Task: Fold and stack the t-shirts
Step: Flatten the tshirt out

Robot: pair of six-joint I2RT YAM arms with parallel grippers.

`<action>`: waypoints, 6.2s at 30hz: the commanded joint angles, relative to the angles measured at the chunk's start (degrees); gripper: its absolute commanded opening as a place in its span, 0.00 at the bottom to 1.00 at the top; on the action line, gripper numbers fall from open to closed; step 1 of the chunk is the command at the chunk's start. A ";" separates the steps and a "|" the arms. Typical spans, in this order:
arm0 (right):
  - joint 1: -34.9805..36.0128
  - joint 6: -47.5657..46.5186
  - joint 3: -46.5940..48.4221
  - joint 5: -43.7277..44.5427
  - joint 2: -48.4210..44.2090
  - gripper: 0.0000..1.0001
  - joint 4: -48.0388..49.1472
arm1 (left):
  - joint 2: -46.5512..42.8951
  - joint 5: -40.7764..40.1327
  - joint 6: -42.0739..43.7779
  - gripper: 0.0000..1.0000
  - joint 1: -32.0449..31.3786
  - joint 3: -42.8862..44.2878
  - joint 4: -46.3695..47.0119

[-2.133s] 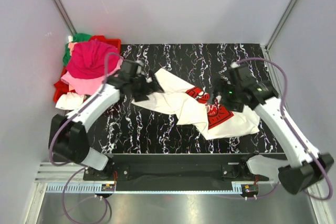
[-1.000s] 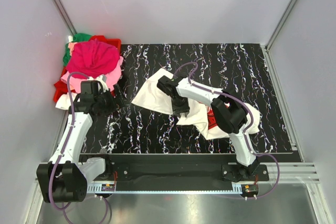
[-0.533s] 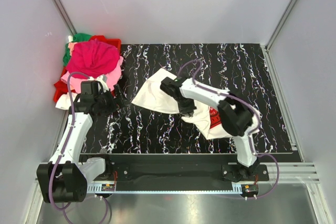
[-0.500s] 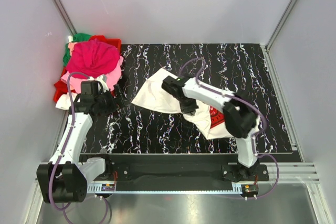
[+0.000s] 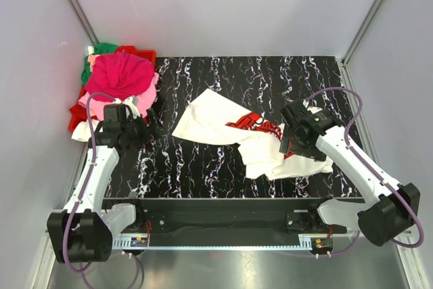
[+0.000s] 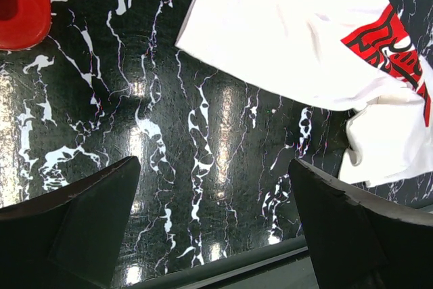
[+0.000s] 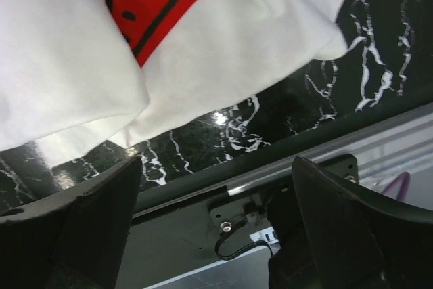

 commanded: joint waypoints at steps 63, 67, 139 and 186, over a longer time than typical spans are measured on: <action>19.29 9.75 2.46 -2.61 -0.91 0.00 9.85 | 21.78 -12.66 -10.78 0.85 -11.91 4.44 12.13; 19.29 10.10 1.14 -2.18 -4.86 0.00 8.27 | 28.98 -15.21 -12.19 0.84 -13.49 5.85 13.63; 8.88 -68.41 42.26 17.86 0.55 0.00 61.52 | 17.53 -12.86 -11.56 0.00 -9.11 59.33 -9.67; -19.64 -18.90 56.83 -18.17 63.32 1.00 21.01 | 54.99 -10.64 -8.94 0.99 -10.24 45.30 5.63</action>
